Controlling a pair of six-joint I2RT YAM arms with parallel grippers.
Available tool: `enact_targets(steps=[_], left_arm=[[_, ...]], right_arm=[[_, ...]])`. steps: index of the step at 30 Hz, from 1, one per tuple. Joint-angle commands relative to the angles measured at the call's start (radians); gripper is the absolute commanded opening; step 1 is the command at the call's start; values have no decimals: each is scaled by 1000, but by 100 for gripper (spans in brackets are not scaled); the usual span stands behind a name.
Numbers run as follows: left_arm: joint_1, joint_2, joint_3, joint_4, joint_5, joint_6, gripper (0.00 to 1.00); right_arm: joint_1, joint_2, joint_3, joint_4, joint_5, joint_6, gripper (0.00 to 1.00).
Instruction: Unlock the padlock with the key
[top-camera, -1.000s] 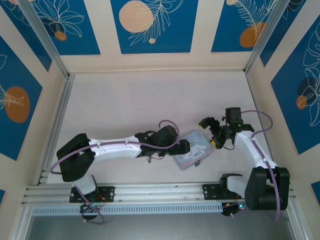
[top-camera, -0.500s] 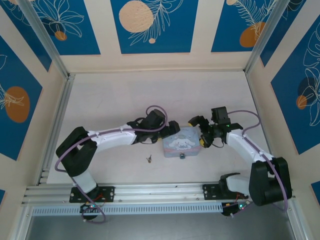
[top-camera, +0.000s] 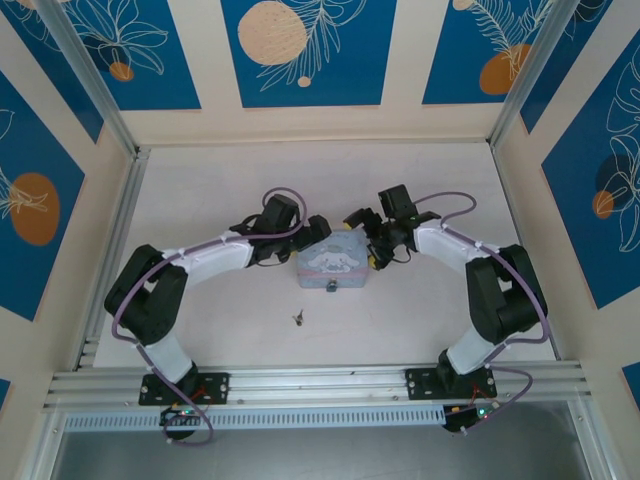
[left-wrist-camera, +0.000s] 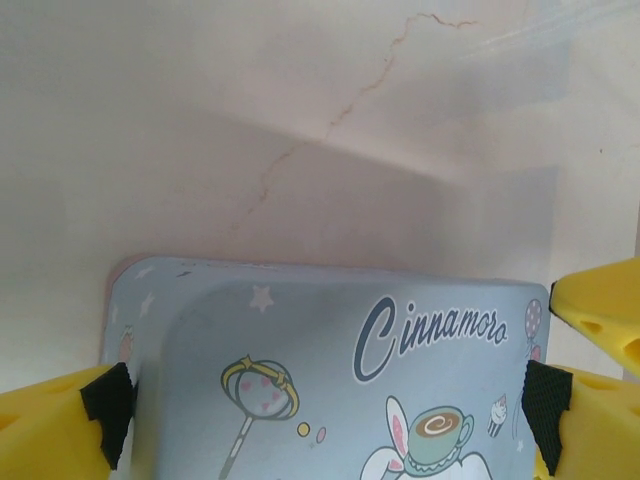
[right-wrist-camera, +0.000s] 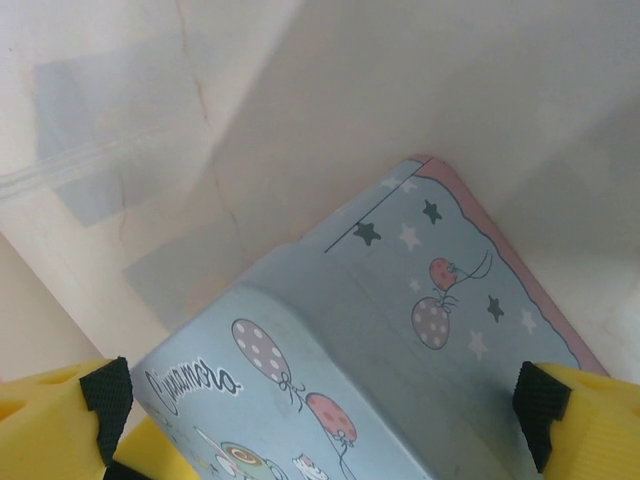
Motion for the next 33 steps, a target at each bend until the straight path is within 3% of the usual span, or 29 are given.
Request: enact_targets(steps=[1,17,22,26,33], left_arm=[[21,22,43,27,103,29,100],[99,93,104,21,201,46,100],[100,68,60,31,191,22,100],[111,62,45,11,185,28,100],[159,5,46,-95,139,117,100]], right_arm=[[22,43,52,49,-14,45,100],[41,144,185,24,52,75,99],[24,126,259,-140,164,20,100],[-8,139,342,-282,158,-47,100],[-8,-7,223,-223,237,-171,99]])
